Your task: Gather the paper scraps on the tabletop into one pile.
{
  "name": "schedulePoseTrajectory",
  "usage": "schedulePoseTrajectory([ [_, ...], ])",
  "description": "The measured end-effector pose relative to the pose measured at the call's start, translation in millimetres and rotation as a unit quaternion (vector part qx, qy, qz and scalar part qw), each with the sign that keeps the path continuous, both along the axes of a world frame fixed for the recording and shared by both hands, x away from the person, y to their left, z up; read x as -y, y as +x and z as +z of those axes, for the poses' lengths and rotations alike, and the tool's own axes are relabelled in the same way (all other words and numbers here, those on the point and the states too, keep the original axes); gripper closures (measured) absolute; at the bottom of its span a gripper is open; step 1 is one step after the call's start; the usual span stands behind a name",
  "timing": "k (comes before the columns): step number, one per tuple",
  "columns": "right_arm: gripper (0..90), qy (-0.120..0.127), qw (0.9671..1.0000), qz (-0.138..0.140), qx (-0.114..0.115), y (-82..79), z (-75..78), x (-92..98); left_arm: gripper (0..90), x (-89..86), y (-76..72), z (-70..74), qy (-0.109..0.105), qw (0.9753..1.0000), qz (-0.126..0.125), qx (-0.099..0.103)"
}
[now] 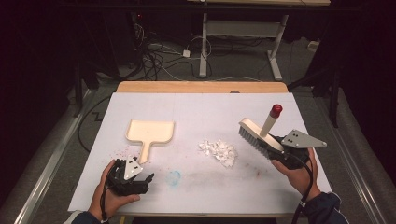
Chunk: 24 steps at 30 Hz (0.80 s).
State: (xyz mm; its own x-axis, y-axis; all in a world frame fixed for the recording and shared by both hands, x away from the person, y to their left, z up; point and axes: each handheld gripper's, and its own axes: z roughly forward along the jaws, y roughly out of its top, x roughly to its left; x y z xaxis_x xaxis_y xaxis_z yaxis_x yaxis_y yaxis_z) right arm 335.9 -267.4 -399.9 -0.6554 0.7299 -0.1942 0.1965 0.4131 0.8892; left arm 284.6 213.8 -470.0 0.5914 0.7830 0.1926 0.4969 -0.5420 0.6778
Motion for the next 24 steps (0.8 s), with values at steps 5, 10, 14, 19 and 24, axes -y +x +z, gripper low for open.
schedulePoseTrajectory([
  [5,67.4,0.007,0.9999,-0.006,-0.005,-6.7,-2.3,5.1,18.7,-6.9,7.7,0.5,-0.016,0.9991,0.035,-0.016],
  [10,67.4,0.007,0.9998,-0.012,-0.011,-10.7,-6.3,11.0,18.7,-8.3,21.3,0.6,-0.033,0.9970,0.060,-0.035],
  [14,67.4,0.010,0.9996,-0.021,-0.013,-9.7,-7.9,13.2,18.7,-5.9,36.7,-1.7,-0.044,0.9944,0.079,-0.055],
  [19,67.4,0.010,0.9997,-0.019,-0.013,-9.1,-9.0,11.6,19.8,-3.1,59.6,-8.2,-0.055,0.9895,0.106,-0.081],
  [24,67.4,0.010,0.9997,-0.016,-0.015,-9.5,-10.3,8.4,22.5,-2.7,80.5,-14.2,-0.064,0.9839,0.136,-0.097],
])
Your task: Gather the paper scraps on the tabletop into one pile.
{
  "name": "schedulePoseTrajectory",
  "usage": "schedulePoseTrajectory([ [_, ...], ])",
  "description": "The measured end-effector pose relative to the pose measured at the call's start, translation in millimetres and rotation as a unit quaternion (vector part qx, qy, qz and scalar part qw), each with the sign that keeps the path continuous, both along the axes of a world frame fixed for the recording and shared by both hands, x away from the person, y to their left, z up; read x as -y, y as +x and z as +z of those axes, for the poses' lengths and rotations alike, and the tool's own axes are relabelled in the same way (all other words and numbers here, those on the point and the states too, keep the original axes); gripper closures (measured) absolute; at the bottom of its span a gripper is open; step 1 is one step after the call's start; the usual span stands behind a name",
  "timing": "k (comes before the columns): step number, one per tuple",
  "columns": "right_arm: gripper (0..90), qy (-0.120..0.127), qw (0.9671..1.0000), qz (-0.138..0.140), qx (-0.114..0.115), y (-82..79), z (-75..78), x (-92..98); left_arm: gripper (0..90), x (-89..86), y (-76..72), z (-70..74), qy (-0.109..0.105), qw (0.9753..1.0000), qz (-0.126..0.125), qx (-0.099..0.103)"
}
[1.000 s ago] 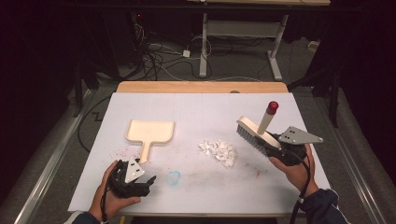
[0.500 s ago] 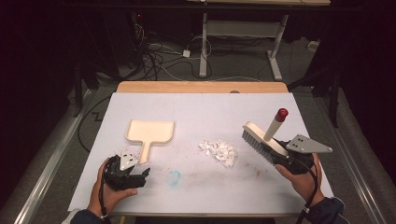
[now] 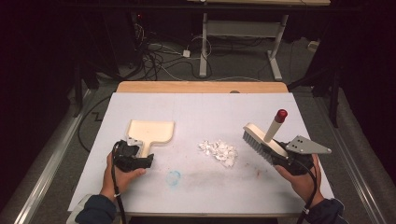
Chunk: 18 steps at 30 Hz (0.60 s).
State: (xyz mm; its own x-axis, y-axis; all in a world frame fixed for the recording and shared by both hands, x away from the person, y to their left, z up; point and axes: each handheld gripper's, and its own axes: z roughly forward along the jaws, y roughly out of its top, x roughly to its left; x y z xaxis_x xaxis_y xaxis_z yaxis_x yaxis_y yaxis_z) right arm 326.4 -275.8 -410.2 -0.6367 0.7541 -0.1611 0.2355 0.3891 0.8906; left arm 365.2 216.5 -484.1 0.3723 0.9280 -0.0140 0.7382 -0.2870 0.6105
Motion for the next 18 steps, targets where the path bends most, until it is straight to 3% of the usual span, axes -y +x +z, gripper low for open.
schedulePoseTrajectory([
  [4,67.4,-0.001,1.0000,0.006,-0.001,0.9,-1.6,-2.5,22.6,-1.6,7.9,-2.1,-0.012,0.9999,0.006,0.000],
  [7,67.4,0.000,1.0000,0.007,0.000,0.9,-1.8,-3.0,27.5,-1.5,10.2,-1.8,-0.017,0.9998,0.012,0.000],
  [12,67.4,0.001,1.0000,0.005,-0.005,0.8,-3.4,-0.1,45.7,-0.9,11.2,-0.6,-0.018,0.9998,0.010,0.003],
  [18,67.4,0.005,0.9999,-0.007,-0.006,-0.2,-3.4,3.2,60.0,-2.0,11.6,-0.5,-0.019,0.9997,0.015,0.006],
])
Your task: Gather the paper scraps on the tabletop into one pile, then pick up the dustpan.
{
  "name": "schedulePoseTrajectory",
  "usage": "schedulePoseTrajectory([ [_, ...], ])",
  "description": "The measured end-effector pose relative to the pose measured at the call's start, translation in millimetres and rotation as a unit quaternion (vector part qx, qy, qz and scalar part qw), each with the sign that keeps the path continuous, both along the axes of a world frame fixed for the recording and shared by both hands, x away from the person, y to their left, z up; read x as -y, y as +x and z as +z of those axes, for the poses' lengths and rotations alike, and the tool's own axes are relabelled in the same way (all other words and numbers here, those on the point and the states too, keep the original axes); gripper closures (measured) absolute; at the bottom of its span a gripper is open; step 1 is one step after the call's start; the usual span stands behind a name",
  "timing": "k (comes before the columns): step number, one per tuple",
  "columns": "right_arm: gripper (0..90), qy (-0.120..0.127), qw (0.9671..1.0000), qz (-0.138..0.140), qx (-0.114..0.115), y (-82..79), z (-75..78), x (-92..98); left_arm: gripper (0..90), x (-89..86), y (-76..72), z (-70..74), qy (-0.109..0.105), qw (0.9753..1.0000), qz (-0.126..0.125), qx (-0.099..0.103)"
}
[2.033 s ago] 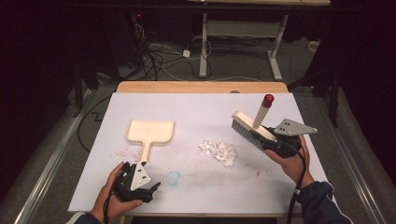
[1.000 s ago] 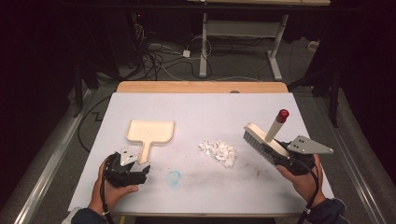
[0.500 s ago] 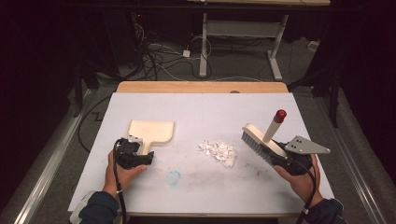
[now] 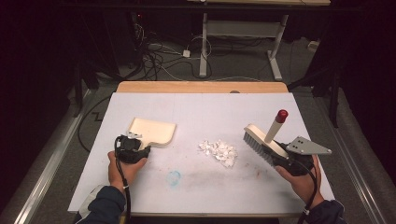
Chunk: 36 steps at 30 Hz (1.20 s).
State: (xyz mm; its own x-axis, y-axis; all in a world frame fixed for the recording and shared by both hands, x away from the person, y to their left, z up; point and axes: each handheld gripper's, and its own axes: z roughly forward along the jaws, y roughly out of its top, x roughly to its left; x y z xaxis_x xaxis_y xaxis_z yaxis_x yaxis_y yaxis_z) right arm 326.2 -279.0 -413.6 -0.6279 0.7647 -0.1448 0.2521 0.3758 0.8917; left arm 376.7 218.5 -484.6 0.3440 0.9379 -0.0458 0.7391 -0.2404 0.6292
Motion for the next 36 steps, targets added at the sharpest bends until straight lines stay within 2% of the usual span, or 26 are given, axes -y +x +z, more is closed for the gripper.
schedulePoseTrajectory([
  [3,67.4,-0.004,1.0000,0.003,0.000,0.7,-0.5,-1.2,63.1,0.3,0.3,0.4,0.004,1.0000,-0.002,0.000],
  [18,67.4,-0.004,1.0000,0.001,0.004,2.5,-0.3,-0.4,63.8,-2.7,-2.4,9.2,0.023,0.9997,-0.012,0.001],
  [27,67.4,-0.001,1.0000,-0.009,0.002,5.0,-1.5,2.6,63.8,-2.2,-10.3,20.5,0.034,0.9985,-0.038,0.018],
  [36,67.4,0.004,0.9999,-0.010,0.000,8.1,-2.7,2.3,63.8,-4.4,-25.4,33.6,0.044,0.9962,-0.067,0.032],
])
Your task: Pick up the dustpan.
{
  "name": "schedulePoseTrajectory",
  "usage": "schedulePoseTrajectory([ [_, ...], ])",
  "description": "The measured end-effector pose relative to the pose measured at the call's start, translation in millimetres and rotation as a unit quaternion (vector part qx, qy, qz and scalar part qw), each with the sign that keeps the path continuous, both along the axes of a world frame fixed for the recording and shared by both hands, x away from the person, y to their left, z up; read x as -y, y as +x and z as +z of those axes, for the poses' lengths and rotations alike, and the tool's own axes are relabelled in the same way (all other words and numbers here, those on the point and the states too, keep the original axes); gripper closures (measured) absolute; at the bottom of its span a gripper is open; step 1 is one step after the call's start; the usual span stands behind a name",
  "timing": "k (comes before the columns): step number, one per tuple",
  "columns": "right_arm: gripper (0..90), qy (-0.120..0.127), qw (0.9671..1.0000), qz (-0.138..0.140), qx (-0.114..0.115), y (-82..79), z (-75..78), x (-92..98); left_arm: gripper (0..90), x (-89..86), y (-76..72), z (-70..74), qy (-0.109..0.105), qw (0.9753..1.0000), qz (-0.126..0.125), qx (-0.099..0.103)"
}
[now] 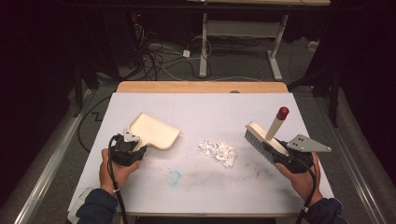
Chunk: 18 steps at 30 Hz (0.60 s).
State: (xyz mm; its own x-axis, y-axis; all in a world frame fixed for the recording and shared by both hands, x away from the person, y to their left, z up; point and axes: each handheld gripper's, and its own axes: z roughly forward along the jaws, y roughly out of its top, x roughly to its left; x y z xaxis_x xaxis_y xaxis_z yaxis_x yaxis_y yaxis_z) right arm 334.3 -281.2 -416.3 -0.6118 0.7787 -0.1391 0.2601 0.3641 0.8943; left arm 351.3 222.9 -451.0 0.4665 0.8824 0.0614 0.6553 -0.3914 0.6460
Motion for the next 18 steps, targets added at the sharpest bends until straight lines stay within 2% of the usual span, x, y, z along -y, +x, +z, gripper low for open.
schedulePoseTrajectory([
  [5,67.4,0.004,1.0000,-0.003,-0.001,4.0,-1.1,-1.0,63.8,-0.5,-8.0,4.8,0.015,0.9997,-0.018,0.006],
  [10,67.4,0.009,0.9999,-0.014,-0.004,5.3,-3.1,0.9,63.8,1.3,-11.6,11.7,0.014,0.9989,-0.043,0.008],
  [16,67.5,0.018,0.9996,-0.022,-0.009,7.3,-6.2,1.9,63.8,9.0,-15.4,14.9,0.025,0.9958,-0.088,-0.003],
  [18,67.6,0.029,0.9992,-0.022,-0.018,9.1,-7.0,0.7,63.8,11.5,-17.9,14.1,0.024,0.9948,-0.099,-0.003],
])
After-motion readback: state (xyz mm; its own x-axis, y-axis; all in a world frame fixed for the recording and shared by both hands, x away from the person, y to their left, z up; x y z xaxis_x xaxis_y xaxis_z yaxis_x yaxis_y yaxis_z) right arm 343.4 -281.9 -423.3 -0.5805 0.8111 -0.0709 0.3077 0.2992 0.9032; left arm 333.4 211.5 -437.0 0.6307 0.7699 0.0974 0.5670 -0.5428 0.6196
